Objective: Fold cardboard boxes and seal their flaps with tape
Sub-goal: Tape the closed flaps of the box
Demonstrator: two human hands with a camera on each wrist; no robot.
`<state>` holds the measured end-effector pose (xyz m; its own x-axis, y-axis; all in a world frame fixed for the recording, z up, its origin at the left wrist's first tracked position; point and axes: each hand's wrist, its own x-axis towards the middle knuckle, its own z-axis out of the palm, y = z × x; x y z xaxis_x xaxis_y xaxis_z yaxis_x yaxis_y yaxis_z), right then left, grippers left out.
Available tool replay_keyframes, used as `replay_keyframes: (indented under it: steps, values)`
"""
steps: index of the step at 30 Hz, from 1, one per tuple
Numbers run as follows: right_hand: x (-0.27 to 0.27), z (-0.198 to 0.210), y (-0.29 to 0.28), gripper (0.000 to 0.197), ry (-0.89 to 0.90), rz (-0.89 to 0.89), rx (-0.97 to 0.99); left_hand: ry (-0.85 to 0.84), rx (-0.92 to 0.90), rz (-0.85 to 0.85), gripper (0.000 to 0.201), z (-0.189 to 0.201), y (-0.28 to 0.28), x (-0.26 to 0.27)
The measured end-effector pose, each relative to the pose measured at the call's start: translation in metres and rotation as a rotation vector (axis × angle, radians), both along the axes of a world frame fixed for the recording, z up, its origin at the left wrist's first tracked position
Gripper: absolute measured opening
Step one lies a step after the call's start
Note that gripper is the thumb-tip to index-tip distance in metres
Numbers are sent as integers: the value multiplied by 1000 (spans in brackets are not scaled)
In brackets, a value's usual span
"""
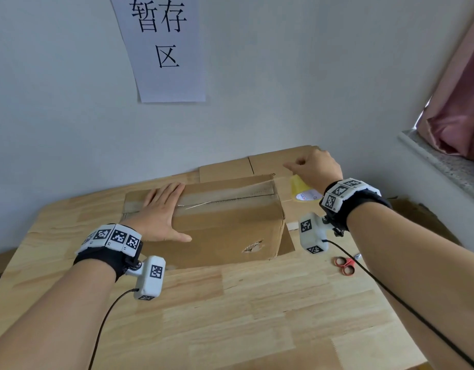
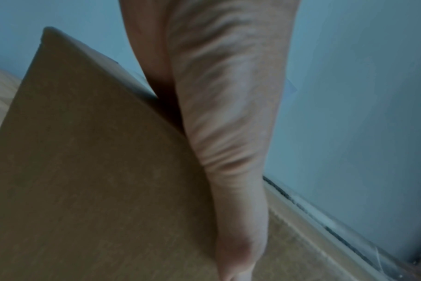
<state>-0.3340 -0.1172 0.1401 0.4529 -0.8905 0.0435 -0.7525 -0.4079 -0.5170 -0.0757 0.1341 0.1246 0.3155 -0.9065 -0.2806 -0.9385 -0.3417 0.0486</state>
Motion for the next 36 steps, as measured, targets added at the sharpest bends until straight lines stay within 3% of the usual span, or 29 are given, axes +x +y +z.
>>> replay_keyframes:
  steps: [7, 19, 24, 32, 36]
  values:
    - [0, -36, 0, 51, -6, -23, 111, -2, -7, -1, 129, -1, 1, 0]
    - [6, -52, 0, 45, -11, -21, 158, -8, 29, -1, 129, -1, 1, 0]
    - [10, -56, 4, 47, 8, -14, 165, -62, 127, -13, 129, 0, -2, -3]
    - [18, -55, 13, 46, 101, -34, 143, -97, 216, -25, 129, 6, -9, -12]
    - [19, -51, 17, 36, 168, -5, 112, -103, 209, -81, 128, 7, -17, -23]
